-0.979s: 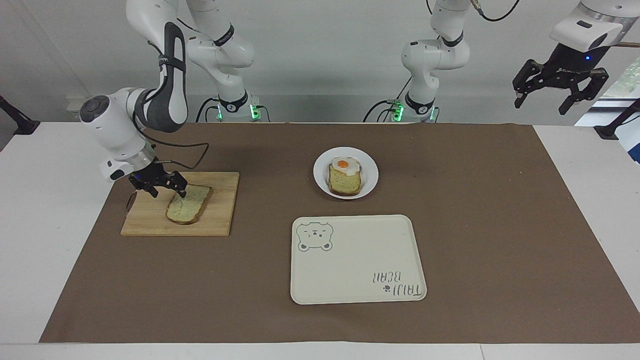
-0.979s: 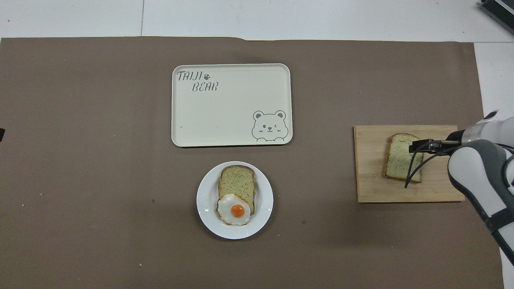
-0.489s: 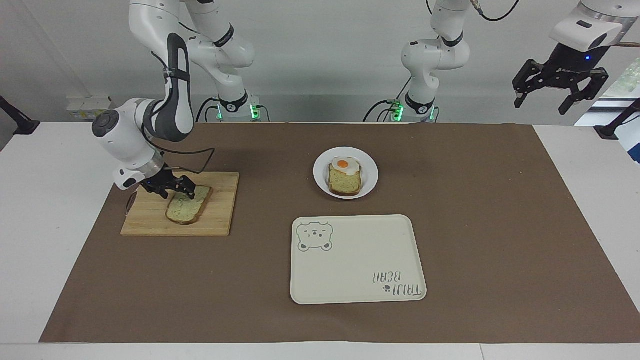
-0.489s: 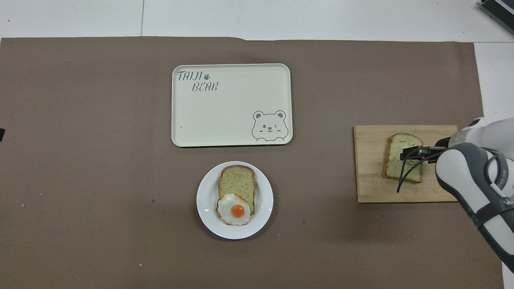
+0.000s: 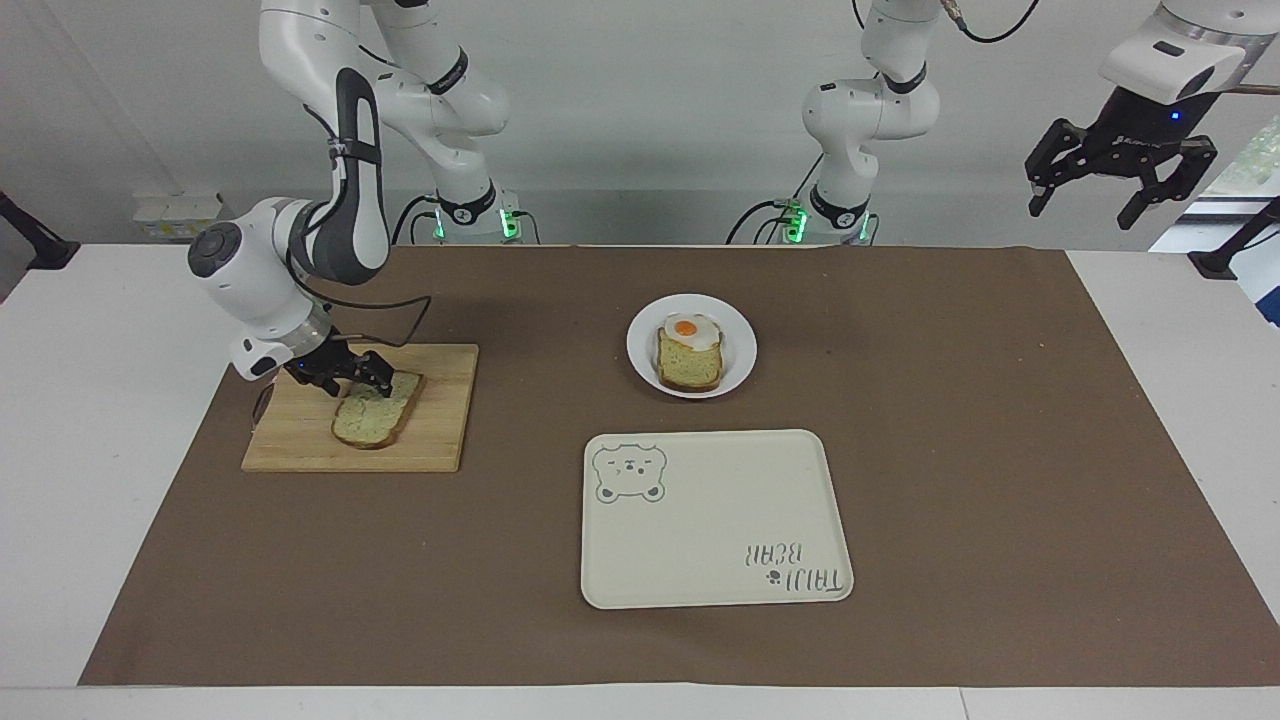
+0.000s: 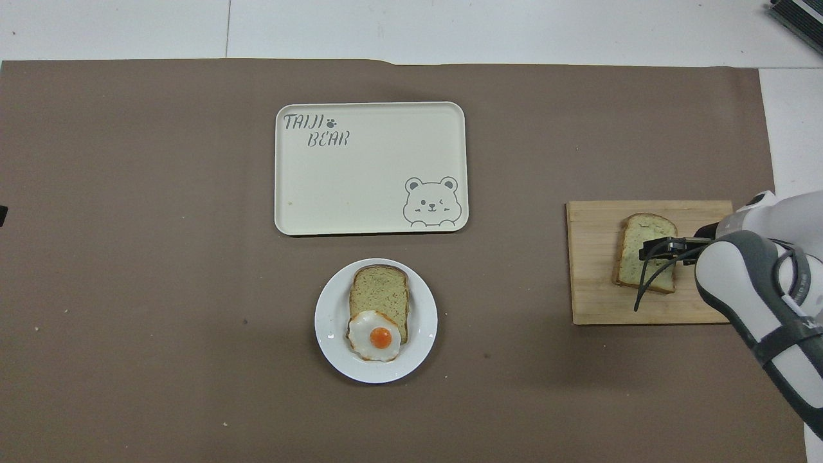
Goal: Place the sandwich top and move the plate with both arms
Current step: 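Grasp the bread slice edge with the right gripper and lift it, then carry the bread slice with the right gripper over the white plate, then lower the bread onto the egg and open the right gripper, then withdraw the right gripper while the left gripper reaches the white plate, then push the white plate with the left gripper onto the cream tray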
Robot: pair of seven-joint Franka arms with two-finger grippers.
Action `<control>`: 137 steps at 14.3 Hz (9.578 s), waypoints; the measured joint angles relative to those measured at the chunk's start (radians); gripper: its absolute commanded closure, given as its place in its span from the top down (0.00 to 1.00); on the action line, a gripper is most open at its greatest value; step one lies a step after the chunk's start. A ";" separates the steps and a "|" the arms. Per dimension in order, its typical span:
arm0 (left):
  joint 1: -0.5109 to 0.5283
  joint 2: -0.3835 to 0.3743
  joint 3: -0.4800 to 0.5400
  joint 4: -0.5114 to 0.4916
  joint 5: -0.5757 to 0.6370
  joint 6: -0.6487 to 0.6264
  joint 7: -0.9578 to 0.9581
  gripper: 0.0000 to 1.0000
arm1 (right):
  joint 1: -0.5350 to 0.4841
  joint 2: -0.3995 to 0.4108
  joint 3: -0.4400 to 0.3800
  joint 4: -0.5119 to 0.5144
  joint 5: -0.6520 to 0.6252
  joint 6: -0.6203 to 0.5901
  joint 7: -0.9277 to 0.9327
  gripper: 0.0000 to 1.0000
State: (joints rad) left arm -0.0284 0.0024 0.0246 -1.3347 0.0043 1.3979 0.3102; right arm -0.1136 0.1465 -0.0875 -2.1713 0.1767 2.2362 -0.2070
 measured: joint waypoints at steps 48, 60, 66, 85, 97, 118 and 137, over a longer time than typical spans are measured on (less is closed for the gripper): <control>0.000 0.000 0.000 0.000 0.000 0.000 0.000 1.00 | 0.566 -0.086 0.082 0.242 0.077 -0.172 0.308 0.00; 0.000 0.000 0.000 0.000 0.000 0.000 0.000 1.00 | 0.820 0.032 0.081 0.219 0.153 0.058 0.644 0.00; 0.000 0.000 0.000 0.000 0.000 0.000 0.000 1.00 | 0.838 0.007 0.076 0.147 0.153 0.059 0.652 0.00; 0.001 -0.028 0.002 -0.069 -0.083 -0.023 -0.001 1.00 | 0.656 -0.049 0.052 0.159 -0.053 -0.019 0.651 1.00; -0.016 -0.112 -0.014 -0.765 -0.583 0.436 0.007 0.76 | 0.363 -0.241 0.048 0.214 -0.121 -0.395 0.377 1.00; -0.346 -0.035 -0.019 -1.214 -1.307 0.995 0.390 0.25 | 0.167 -0.257 0.047 0.595 -0.212 -0.710 0.251 1.00; -0.287 -0.043 0.003 -1.086 -1.347 0.956 0.415 0.00 | 0.157 -0.226 0.046 0.599 -0.212 -0.720 0.207 1.00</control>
State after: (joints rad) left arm -0.3158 -0.0404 0.0281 -2.4212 -1.3427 2.3539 0.7249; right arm 0.0431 -0.0794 -0.0419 -1.5726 -0.0350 1.5165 -0.0003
